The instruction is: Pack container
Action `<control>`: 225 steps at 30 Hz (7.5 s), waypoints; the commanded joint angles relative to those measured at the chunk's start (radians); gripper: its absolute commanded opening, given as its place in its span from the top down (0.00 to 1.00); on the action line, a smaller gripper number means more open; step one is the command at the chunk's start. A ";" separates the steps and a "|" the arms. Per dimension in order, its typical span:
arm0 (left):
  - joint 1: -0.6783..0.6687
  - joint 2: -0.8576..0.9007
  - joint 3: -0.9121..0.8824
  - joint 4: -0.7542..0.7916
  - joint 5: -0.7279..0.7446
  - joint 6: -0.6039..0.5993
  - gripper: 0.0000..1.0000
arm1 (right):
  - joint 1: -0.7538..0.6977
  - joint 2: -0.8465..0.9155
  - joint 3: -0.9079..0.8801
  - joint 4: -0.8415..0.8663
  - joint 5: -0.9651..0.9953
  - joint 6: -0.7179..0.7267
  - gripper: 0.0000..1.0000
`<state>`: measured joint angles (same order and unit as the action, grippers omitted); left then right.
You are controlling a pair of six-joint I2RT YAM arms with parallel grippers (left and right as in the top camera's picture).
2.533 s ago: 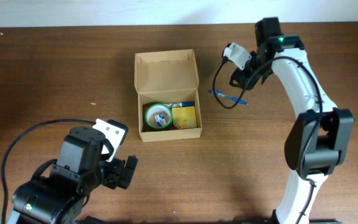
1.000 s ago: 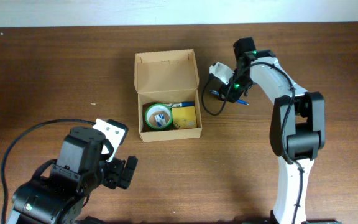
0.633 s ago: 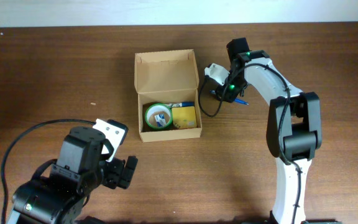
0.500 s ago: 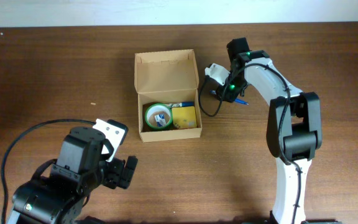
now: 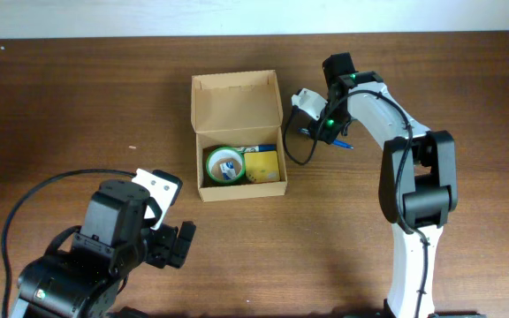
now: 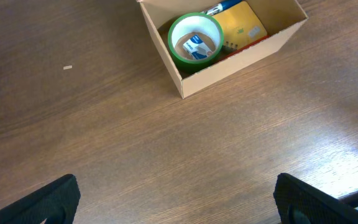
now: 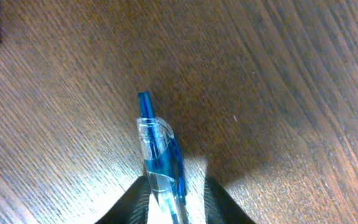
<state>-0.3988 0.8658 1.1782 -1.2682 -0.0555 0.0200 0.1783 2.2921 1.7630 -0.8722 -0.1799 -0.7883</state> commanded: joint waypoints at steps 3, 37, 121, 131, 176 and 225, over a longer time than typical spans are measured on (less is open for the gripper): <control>0.003 -0.003 0.016 0.002 0.007 0.019 0.00 | 0.005 0.039 -0.009 -0.005 0.009 0.013 0.88; 0.003 -0.003 0.016 0.002 0.007 0.019 0.00 | 0.038 -0.170 0.440 -0.402 -0.073 0.202 0.96; 0.003 -0.003 0.016 0.002 0.008 0.019 0.00 | 0.367 -0.309 0.237 -0.194 0.056 0.332 0.96; 0.003 -0.003 0.016 -0.011 0.007 0.020 0.00 | 0.101 -0.304 0.236 -0.225 -0.229 0.462 0.96; 0.346 0.711 0.435 0.460 0.330 -0.019 0.00 | -0.028 -0.288 0.236 -0.338 -0.257 0.501 0.96; 0.460 1.334 0.635 0.653 0.570 -0.280 0.98 | -0.028 -0.107 0.236 -0.145 -0.373 0.515 0.96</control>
<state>0.0414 2.1586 1.7992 -0.6460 0.3817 -0.1581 0.1513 2.1571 1.9873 -1.0321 -0.5110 -0.2832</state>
